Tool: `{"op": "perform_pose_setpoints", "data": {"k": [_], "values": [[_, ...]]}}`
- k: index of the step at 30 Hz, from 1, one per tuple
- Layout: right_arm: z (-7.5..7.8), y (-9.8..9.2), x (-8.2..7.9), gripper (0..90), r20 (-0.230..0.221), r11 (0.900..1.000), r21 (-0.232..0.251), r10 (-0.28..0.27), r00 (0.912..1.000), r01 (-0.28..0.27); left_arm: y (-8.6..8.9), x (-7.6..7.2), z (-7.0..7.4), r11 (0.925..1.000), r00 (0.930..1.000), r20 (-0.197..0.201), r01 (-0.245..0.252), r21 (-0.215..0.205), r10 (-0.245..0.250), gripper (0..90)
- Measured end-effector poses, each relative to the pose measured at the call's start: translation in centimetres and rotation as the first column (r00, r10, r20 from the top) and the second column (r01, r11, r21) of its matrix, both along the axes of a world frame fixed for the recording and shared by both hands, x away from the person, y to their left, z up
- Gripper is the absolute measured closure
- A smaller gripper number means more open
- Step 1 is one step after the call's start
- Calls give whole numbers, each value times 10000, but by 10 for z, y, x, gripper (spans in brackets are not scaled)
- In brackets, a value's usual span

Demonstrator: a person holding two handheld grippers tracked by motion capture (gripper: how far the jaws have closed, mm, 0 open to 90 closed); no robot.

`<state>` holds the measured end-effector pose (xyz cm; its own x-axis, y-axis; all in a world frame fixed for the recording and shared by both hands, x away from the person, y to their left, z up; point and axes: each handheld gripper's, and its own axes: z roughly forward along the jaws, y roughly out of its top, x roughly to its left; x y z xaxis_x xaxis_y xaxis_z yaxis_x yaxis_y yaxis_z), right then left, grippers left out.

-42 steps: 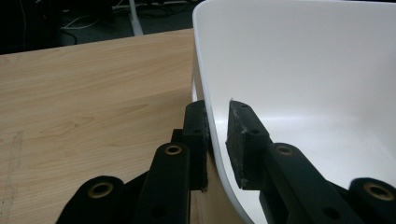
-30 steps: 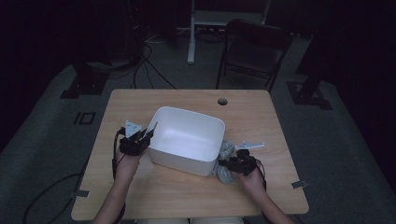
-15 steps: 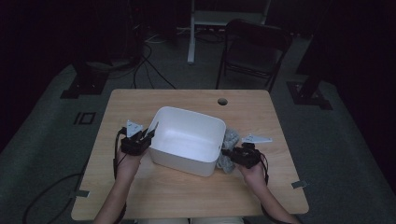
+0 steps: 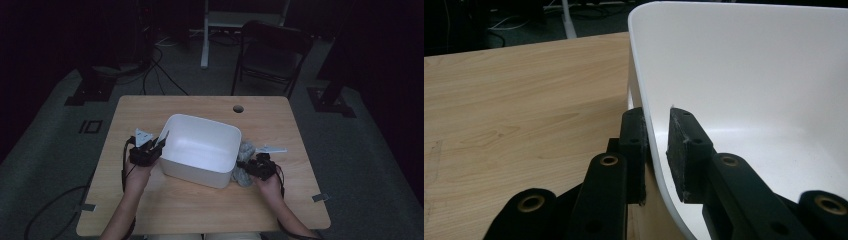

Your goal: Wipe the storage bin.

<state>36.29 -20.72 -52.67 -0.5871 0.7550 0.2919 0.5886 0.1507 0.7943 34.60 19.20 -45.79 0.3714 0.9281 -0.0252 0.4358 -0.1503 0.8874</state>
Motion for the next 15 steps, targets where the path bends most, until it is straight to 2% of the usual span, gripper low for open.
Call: {"op": "perform_pose_setpoints", "data": {"k": [3,5,7,9,11,13,15], "values": [[13,-5,3,693,396,9993,320,-207,9990,195,0,0,0,10000,10000,1,46,-1,-46,772],[13,-3,7,694,390,9993,253,-278,9989,269,0,0,0,10000,10000,-3,25,15,-25,772],[6,-2,9,694,173,9994,143,-303,9994,301,0,0,0,10000,10000,-11,28,26,-28,772],[-5,2,12,695,-152,9992,-330,-230,9996,225,-1,0,0,10000,10000,-14,11,30,-11,772],[-11,0,15,694,-456,9997,-115,-213,9987,208,-1,0,0,9999,9999,-1,-103,-37,103,772],[-1,-1,15,693,-198,9996,-148,-260,9995,257,-1,0,0,9998,9998,20,-197,-64,197,773],[15,-6,14,692,202,9994,157,-306,9993,303,-2,-1,-1,9995,9996,47,-275,-153,275,773]]}}
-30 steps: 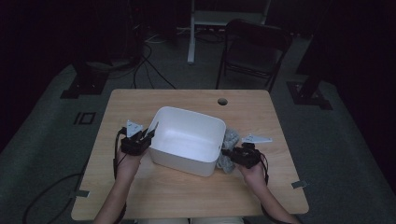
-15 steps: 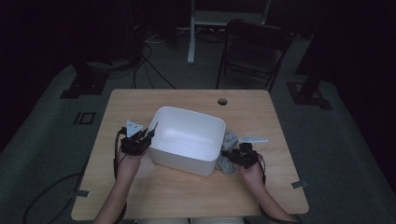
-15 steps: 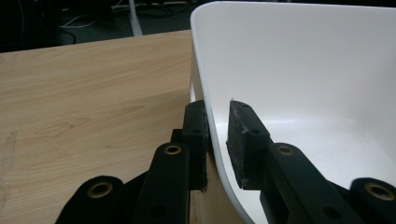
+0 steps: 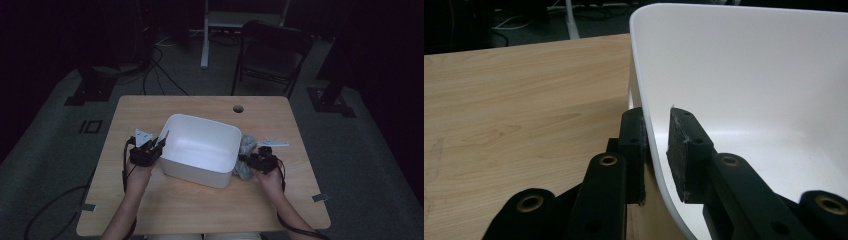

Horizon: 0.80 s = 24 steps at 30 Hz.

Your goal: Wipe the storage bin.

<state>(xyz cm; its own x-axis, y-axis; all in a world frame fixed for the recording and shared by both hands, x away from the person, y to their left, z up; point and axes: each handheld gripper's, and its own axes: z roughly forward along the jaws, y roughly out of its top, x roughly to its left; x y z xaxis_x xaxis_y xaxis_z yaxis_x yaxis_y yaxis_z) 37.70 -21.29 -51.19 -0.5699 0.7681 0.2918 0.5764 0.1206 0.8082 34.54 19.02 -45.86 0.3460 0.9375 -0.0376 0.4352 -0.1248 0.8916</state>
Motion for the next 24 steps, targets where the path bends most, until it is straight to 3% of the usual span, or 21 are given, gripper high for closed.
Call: {"op": "perform_pose_setpoints", "data": {"k": [2,4,5,8,10,14,18,21,24], "values": [[18,-6,-4,691,474,9991,415,14,9989,-34,-1,0,0,10000,10000,3,18,88,-18,774],[24,-8,-6,691,645,9986,520,29,9979,-62,-1,0,0,9999,10000,11,49,110,-49,775],[37,-12,-11,689,1085,9976,695,0,9941,-75,-1,0,0,9999,10000,5,69,124,-69,776],[49,-16,-13,689,1462,9930,1173,-69,9892,-104,-2,0,1,9998,9999,-21,125,155,-124,776],[54,-15,-11,689,1599,9928,1201,-155,9870,-38,-2,1,1,9995,9997,-50,230,212,-229,776],[45,-11,-1,692,1333,9930,1178,-126,9910,-32,-1,2,2,9990,9992,-137,371,254,-368,774],[24,-2,7,696,759,9993,26,-362,9965,361,-1,2,1,9991,9993,-108,354,237,-351,775],[4,-2,13,696,136,9994,45,-334,9994,333,-1,2,1,9994,9995,-78,299,156,-298,774],[-14,3,17,695,-277,9984,-515,-255,9993,240,-2,1,1,9998,9998,-42,188,115,-187,774]]}}
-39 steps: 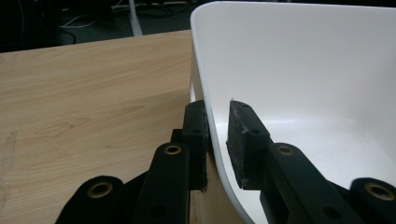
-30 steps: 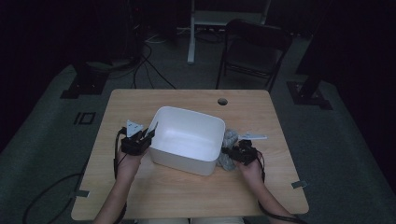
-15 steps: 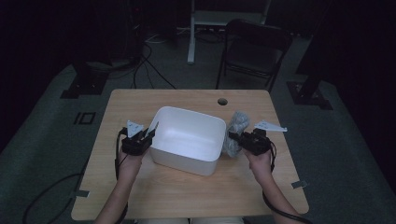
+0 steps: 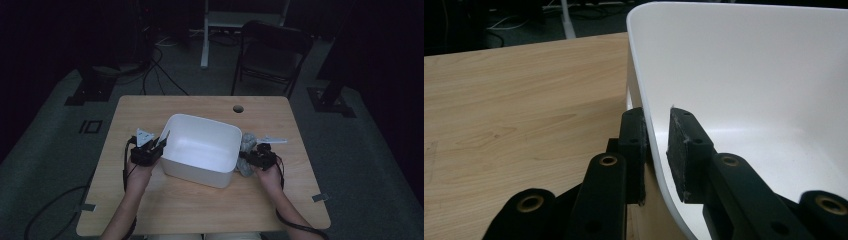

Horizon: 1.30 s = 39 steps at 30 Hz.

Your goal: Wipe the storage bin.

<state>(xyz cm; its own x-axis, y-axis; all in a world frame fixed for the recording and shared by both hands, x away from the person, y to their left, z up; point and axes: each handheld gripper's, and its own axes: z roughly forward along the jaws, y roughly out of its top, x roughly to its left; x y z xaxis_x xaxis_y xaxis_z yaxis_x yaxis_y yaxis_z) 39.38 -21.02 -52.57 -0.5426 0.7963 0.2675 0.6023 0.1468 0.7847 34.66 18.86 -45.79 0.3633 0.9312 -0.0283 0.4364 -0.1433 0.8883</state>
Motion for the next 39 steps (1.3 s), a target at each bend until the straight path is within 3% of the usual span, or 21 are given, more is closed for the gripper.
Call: {"op": "perform_pose_setpoints", "data": {"k": [3,6,10,12,14,16,17,19,22,26,27,28,30,35,39], "values": [[-7,-2,2,693,-300,9999,108,116,9995,-113,0,0,0,9999,9999,8,-102,-30,102,773],[3,-3,-6,691,-119,9992,-119,371,9992,-373,-1,-1,0,9998,9999,41,-166,-60,166,774],[19,-7,-30,687,240,9935,-209,1122,9934,-1117,-1,-1,-1,9998,9998,66,-194,-88,194,775],[28,-10,-46,687,434,9869,-72,1614,9859,-1613,-1,-1,-1,9998,9998,68,-197,-99,198,775],[37,-13,-60,686,646,9688,158,2457,9672,-2472,-1,-1,-1,9997,9998,53,-203,-98,204,775],[47,-13,-72,683,852,9395,418,3356,9381,-3399,-1,-1,0,9998,9998,42,-177,-49,177,775],[52,-14,-78,682,1100,9311,536,3536,9289,-3608,-2,-1,0,9999,9999,38,-163,-50,163,775],[59,-13,-84,676,1275,9016,1046,4064,9048,-4197,-2,-1,0,9999,9999,32,-151,-32,151,775],[62,-9,-88,674,1578,8845,901,4412,8834,-4578,-2,-1,0,10000,10000,14,-51,39,51,776],[55,-3,-82,678,1387,9026,534,4170,8983,-4272,0,0,0,9999,9999,-48,91,118,-90,776],[53,-2,-81,680,1304,9172,49,3945,9096,-3985,-1,0,0,9999,9999,-49,113,109,-112,775],[50,-1,-80,680,1172,9243,-391,3816,9169,-3797,-1,0,1,9998,9999,-34,119,170,-118,775],[40,-2,-75,681,883,9320,-150,3621,9279,-3622,0,0,0,9998,9998,-39,186,64,-186,775],[25,0,-65,682,351,9349,-256,3548,9343,-3540,-1,0,0,9999,9999,-27,162,-3,-162,776],[8,4,-56,684,-142,9447,-612,3219,9467,-3222,-1,1,0,9998,9998,-37,177,-19,-177,776]]}}
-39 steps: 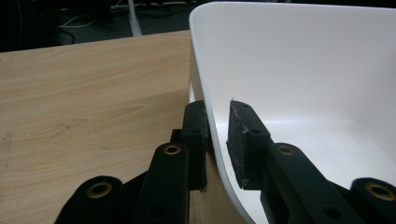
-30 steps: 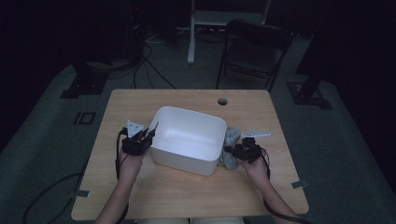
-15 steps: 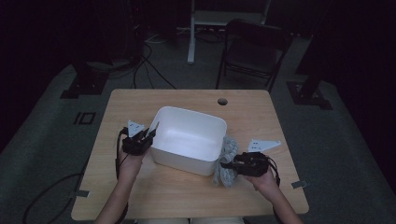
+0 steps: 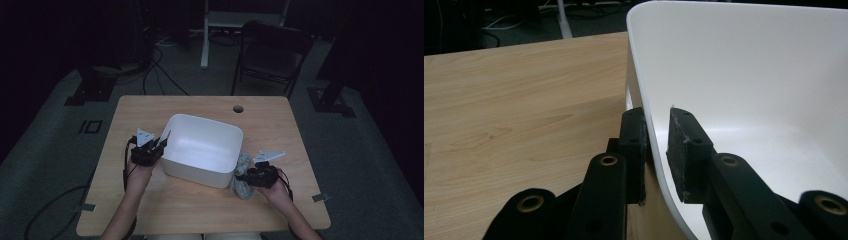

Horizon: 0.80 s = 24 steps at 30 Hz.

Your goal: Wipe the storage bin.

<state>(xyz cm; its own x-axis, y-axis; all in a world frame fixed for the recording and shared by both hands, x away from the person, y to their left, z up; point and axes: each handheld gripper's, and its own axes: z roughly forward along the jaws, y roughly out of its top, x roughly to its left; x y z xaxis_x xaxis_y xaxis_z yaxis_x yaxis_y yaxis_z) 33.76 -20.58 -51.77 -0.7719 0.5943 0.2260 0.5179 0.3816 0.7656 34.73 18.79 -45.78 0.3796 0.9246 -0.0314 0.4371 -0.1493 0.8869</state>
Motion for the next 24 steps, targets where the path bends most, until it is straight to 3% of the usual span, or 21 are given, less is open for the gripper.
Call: {"op": "perform_pose_setpoints", "data": {"k": [4,8,12,16,20,24], "values": [[-13,0,8,684,-370,9994,26,-338,9987,340,0,0,0,10000,10000,12,-73,10,73,775],[-15,-2,12,683,-546,9985,75,-539,9971,544,0,0,0,9999,9999,15,-148,13,148,773],[0,-11,10,682,-208,9947,510,-886,9958,896,2,0,0,9997,9997,-177,164,-198,-167,699],[22,-29,3,682,436,9815,1200,-1551,9869,1489,2,-5,1,9990,9988,-296,397,-185,-402,613],[30,-42,1,681,556,9743,1235,-1962,9790,1882,6,-13,3,9973,9972,-459,572,-452,-593,576],[31,-50,-4,680,544,9721,1168,-2108,9760,2035,6,-24,6,9977,9966,-502,637,-215,-647,540]]}}
